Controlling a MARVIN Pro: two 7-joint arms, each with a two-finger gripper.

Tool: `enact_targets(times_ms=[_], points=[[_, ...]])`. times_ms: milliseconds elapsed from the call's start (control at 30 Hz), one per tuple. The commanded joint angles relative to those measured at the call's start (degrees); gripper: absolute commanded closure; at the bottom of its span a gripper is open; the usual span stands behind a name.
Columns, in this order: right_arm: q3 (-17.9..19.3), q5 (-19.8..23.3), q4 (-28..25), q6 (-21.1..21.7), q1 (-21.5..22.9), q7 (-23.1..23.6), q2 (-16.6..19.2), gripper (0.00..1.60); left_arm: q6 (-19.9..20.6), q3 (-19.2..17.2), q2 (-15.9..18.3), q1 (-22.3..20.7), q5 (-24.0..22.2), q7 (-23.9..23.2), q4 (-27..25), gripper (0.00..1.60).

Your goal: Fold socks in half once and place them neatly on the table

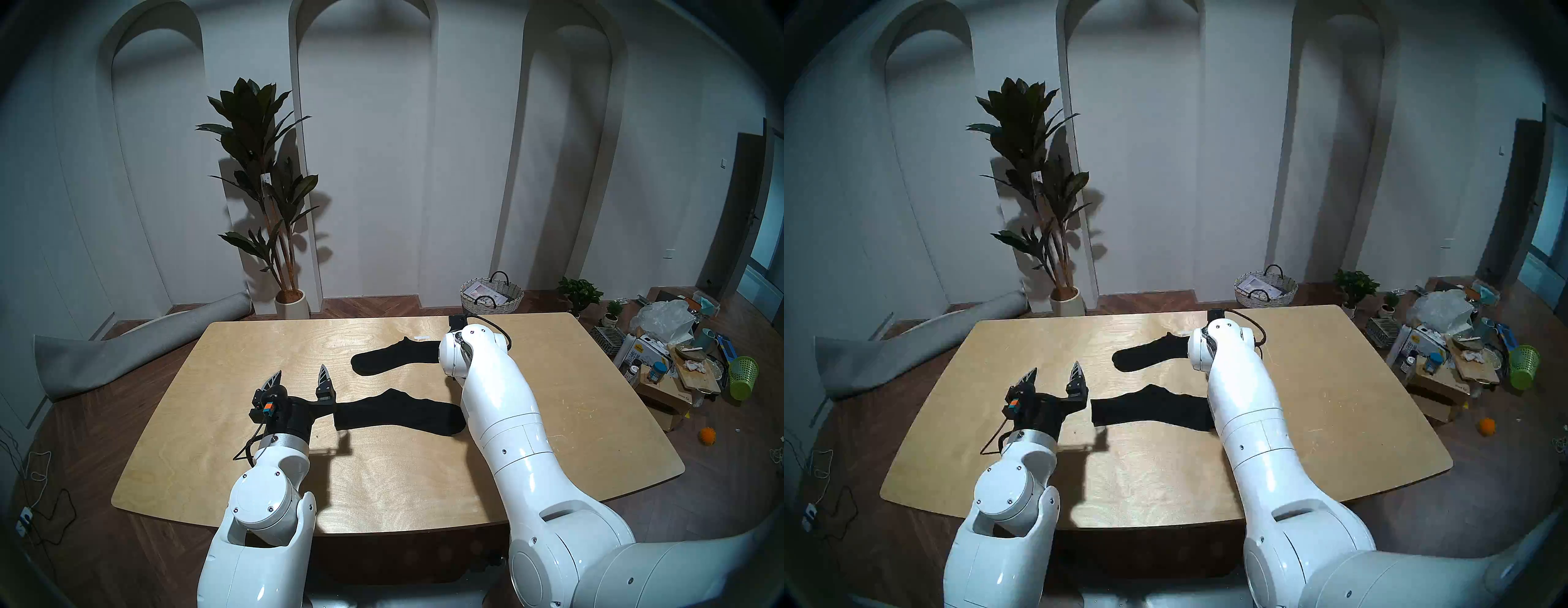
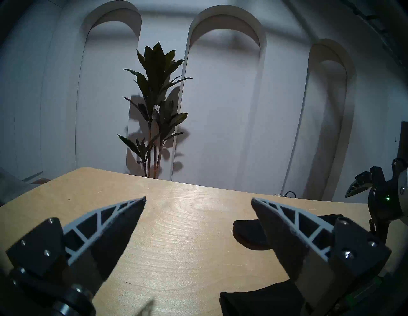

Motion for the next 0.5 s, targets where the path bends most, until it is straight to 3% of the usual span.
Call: enact_targets(times_ms=[0,133,467], points=[[-0.93,-1.01,-6.6,0.53,-1.25,-5.44,0.36,0.0,-0.38,-0.38,0.08,0.52,-0.38,-0.08,-2.06,0.0],[-1.24,-1.5,-8.11,0.67,-2.07,-6.62,0.87,0.0,-0.51,-0.42,0.15,0.79,-0.58,-0.17,-2.07,0.0],[-0.25,0.61,-2.22,3.1,-0.85,2.45,2.45,0.0,-1.32,-0.54,-0.01,1.46,-0.56,-0.01,-2.06,0.0]])
